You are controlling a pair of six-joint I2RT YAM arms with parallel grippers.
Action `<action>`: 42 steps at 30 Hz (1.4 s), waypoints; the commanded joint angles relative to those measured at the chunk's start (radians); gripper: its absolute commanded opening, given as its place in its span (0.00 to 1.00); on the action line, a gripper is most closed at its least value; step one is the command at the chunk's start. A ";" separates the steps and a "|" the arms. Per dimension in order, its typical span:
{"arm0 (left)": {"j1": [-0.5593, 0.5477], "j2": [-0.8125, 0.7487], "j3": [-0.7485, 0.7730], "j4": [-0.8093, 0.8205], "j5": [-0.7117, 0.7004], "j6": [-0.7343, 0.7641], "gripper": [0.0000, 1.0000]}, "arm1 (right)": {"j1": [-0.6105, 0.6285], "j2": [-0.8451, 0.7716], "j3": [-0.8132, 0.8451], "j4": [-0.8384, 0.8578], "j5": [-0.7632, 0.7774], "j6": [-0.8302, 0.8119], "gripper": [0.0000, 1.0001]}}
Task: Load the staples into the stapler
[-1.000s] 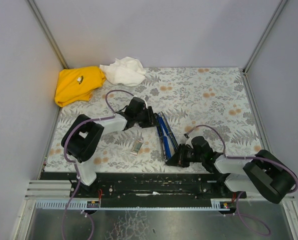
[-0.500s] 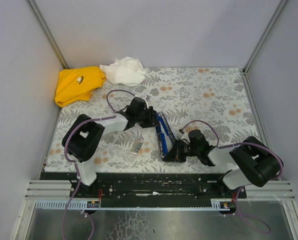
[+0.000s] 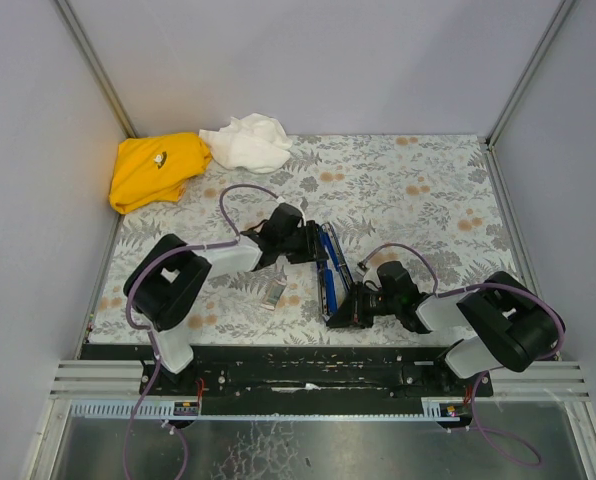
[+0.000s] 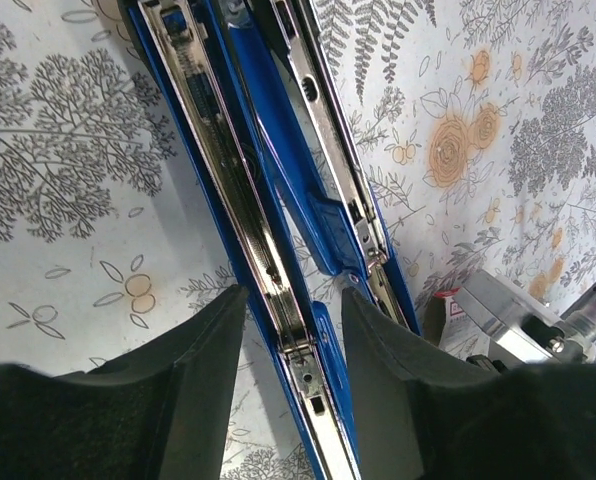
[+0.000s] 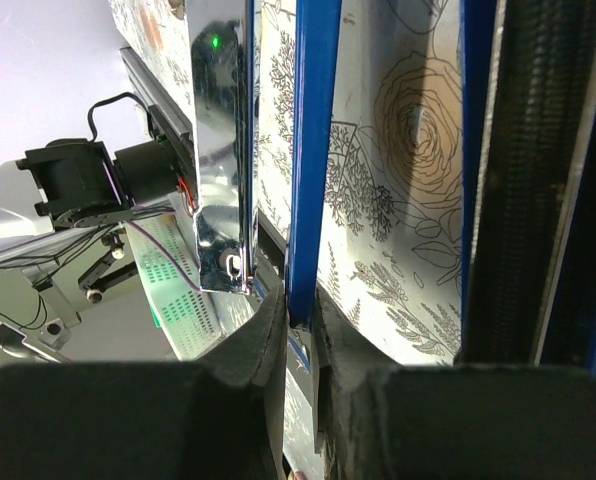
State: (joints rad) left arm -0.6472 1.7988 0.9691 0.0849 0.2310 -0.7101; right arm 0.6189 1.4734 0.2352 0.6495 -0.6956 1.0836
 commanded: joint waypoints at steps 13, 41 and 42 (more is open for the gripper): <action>-0.073 -0.110 -0.145 -0.045 -0.128 -0.137 0.60 | -0.009 0.006 -0.008 0.031 0.001 0.003 0.02; -0.144 -0.051 -0.016 -0.137 -0.339 -0.221 0.00 | -0.013 -0.456 0.203 -0.800 0.300 -0.352 0.84; -0.152 -0.052 -0.004 -0.158 -0.367 -0.226 0.00 | -0.014 -0.481 0.223 -0.847 0.328 -0.372 0.86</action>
State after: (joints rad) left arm -0.7795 1.7729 0.9215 0.0315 0.0254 -0.9382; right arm 0.6121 1.0904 0.3626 0.0944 -0.5041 0.8509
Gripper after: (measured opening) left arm 0.234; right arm 0.805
